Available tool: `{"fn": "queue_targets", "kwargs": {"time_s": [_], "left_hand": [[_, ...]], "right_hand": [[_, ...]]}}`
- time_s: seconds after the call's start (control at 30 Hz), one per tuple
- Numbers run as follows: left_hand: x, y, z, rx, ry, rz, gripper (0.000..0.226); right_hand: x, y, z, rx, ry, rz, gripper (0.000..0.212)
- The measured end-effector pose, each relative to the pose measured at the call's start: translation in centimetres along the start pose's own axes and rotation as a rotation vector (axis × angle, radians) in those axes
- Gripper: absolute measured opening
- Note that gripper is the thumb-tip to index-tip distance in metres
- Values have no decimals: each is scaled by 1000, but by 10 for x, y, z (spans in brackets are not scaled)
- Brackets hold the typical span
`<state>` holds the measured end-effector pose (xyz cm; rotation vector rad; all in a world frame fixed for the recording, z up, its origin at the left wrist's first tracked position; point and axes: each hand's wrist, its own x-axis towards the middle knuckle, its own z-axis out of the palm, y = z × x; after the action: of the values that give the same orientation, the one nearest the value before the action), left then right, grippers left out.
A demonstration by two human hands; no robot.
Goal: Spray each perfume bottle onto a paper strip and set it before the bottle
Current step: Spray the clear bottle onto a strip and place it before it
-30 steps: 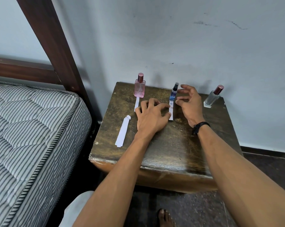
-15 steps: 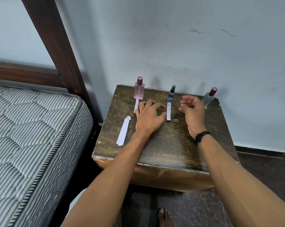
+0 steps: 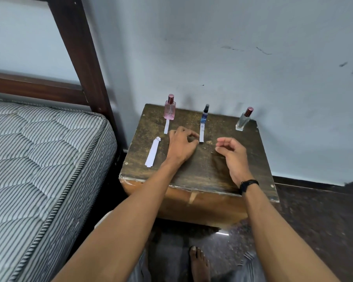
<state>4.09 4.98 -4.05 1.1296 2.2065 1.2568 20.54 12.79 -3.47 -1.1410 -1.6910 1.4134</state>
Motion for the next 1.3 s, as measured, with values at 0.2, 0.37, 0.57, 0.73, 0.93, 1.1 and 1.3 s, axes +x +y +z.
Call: {"fn": "queue_targets", "kwargs": {"time_s": [0.2,0.37,0.57,0.73,0.93,1.1,1.3], "left_hand": [[-47,9,-13,58,42,-37,16],[-73,-9,-49,153,213,-79,19],[-79,-40,-77,259,263,-172,32],[-77,-49,-76,272,221,-160,35],[-75,-57,-73,300,236,-102,30],[-73,-57,-72,305,236,-104,29],[-72,-49,-66,308,287,-130,25]], "right_hand": [[-8,-3,5,-40,-41,-1,26],[-9,-13,5,-110,-119,109,13],[-16,-25,7,-294,-284,149,8],[-24,-33,13,-414,-360,105,11],[-23,-35,15,-512,-411,93,20],[-24,-39,17,-555,-441,74,19],[-27,-43,19,-593,-480,52,26]]}}
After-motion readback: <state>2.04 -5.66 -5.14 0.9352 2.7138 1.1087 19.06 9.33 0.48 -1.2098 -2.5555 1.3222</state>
